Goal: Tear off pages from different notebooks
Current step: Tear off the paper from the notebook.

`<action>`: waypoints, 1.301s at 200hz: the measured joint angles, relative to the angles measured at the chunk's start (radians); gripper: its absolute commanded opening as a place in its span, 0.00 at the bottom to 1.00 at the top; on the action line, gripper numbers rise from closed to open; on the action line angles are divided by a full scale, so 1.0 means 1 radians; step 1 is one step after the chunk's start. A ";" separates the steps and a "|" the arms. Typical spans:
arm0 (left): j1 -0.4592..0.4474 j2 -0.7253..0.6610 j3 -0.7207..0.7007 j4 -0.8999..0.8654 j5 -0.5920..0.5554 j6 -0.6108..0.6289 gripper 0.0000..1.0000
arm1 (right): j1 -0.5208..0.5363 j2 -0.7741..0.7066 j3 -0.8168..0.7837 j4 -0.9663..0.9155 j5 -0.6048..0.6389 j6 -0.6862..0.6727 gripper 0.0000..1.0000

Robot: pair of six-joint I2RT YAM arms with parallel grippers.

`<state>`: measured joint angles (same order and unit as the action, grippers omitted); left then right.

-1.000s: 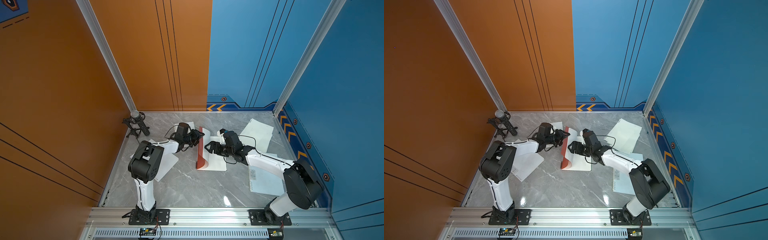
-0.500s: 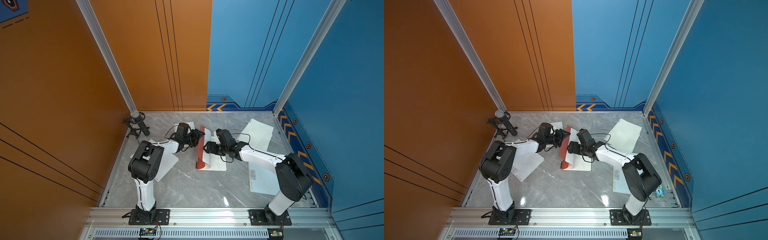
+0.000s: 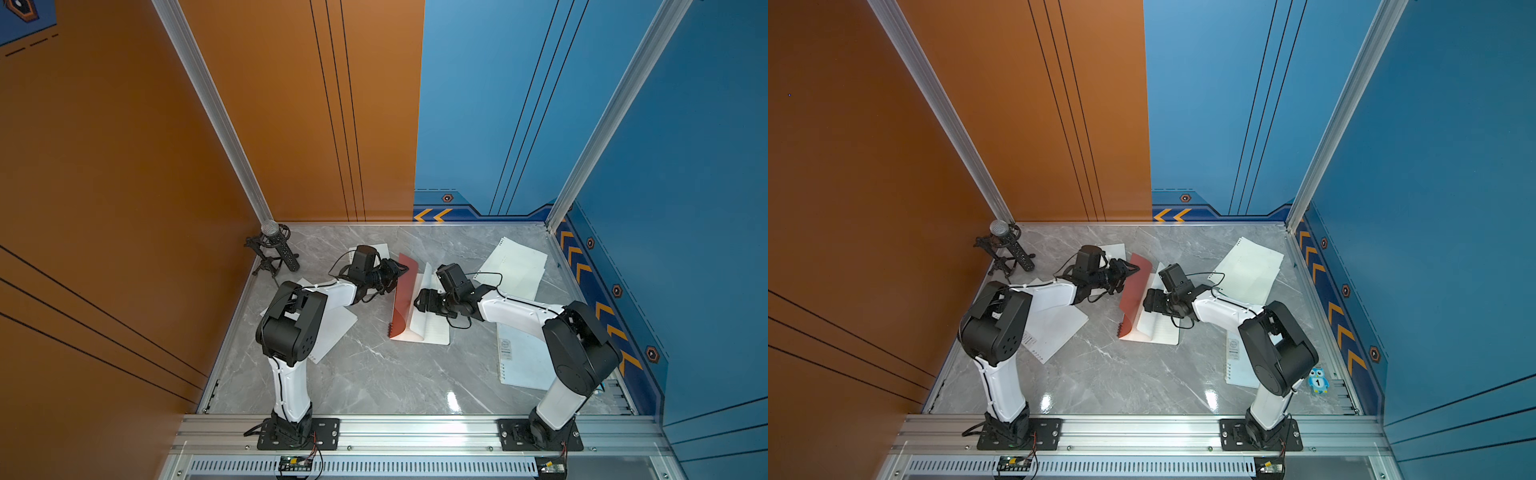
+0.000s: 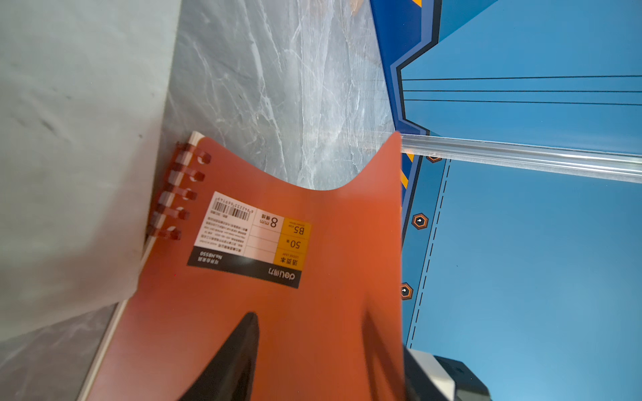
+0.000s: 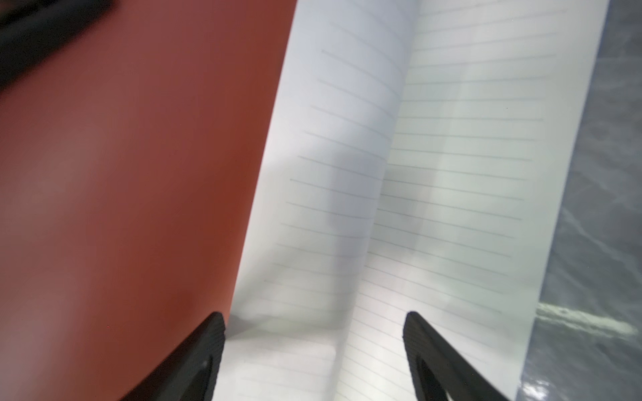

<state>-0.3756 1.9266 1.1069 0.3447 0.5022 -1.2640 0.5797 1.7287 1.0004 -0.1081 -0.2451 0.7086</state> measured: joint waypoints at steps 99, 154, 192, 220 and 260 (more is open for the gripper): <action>0.003 0.000 0.000 0.003 0.003 0.002 0.37 | -0.064 -0.001 -0.195 0.489 -0.239 0.178 0.76; 0.003 0.000 0.000 0.003 0.003 0.002 0.32 | -0.071 -0.015 -0.262 0.626 -0.273 0.225 0.71; 0.005 0.000 0.000 0.004 0.007 -0.004 0.21 | -0.071 -0.014 -0.233 0.532 -0.251 0.189 0.55; 0.027 -0.023 -0.023 0.004 0.015 -0.006 0.17 | -0.071 -0.014 -0.155 0.326 -0.161 0.108 0.46; 0.076 -0.095 -0.054 0.007 0.028 -0.003 0.12 | -0.077 -0.010 -0.017 0.076 -0.023 -0.014 0.17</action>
<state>-0.2996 1.8320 1.0531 0.3515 0.5304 -1.2675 0.5026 1.7184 0.9836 -0.0322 -0.2676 0.6945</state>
